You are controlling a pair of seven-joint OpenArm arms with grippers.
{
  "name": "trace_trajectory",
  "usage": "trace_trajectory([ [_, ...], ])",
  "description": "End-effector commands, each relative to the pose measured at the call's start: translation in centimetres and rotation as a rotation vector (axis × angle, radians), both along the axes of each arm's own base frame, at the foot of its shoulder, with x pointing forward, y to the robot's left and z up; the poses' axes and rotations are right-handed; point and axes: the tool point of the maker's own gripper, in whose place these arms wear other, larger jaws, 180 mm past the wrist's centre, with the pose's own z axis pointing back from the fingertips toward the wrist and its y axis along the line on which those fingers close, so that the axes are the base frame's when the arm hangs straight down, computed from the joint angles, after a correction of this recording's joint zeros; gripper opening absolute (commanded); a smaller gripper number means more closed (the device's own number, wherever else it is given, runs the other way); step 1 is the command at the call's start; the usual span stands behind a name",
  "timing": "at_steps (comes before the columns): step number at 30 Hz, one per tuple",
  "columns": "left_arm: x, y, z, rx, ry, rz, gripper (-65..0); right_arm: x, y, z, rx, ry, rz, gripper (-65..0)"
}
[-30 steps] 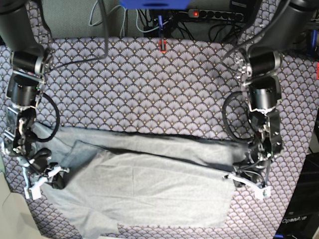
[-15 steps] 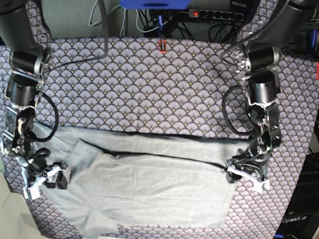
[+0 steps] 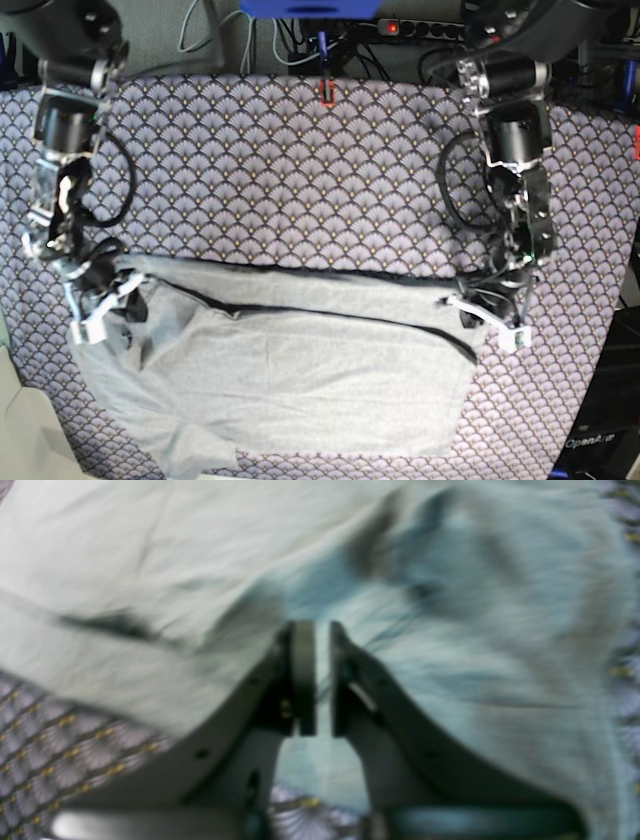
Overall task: Fold the T-shirt properly
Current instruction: 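Release the fabric and raise both grippers off the shirt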
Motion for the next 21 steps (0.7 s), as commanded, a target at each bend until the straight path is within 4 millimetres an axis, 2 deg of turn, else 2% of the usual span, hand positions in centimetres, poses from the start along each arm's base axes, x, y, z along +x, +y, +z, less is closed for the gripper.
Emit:
trace_trajectory([
  [1,1.7,0.1,2.7,0.010,-0.062,-0.013,-65.0,1.5,0.1,3.7,0.002,-0.119,0.010,-65.0],
  [3,1.3,-0.5,2.0,0.015,-0.011,-0.042,-65.0,0.6,2.8,3.6,-0.002,-0.128,0.067,-65.0],
  [6,1.4,-0.6,3.8,0.035,-0.031,-0.057,-65.0,-1.0,6.5,3.0,-0.034,-0.122,0.174,-65.0],
  [10,0.2,-0.4,5.0,0.061,-0.054,-0.056,-65.0,-2.1,10.3,2.5,-0.038,-0.118,0.273,-65.0],
  [13,-1.0,0.0,5.1,0.090,-0.048,-0.057,-65.0,-2.5,11.1,0.9,-0.011,-0.076,0.278,-65.0],
  [16,-2.1,0.3,4.2,0.098,-0.029,-0.056,-65.0,-2.5,11.1,-0.2,0.003,-0.044,0.269,-65.0],
  [21,-3.7,1.4,2.5,0.115,0.013,-0.051,-65.0,-1.7,10.9,-0.2,0.008,-0.041,0.262,-64.9],
])
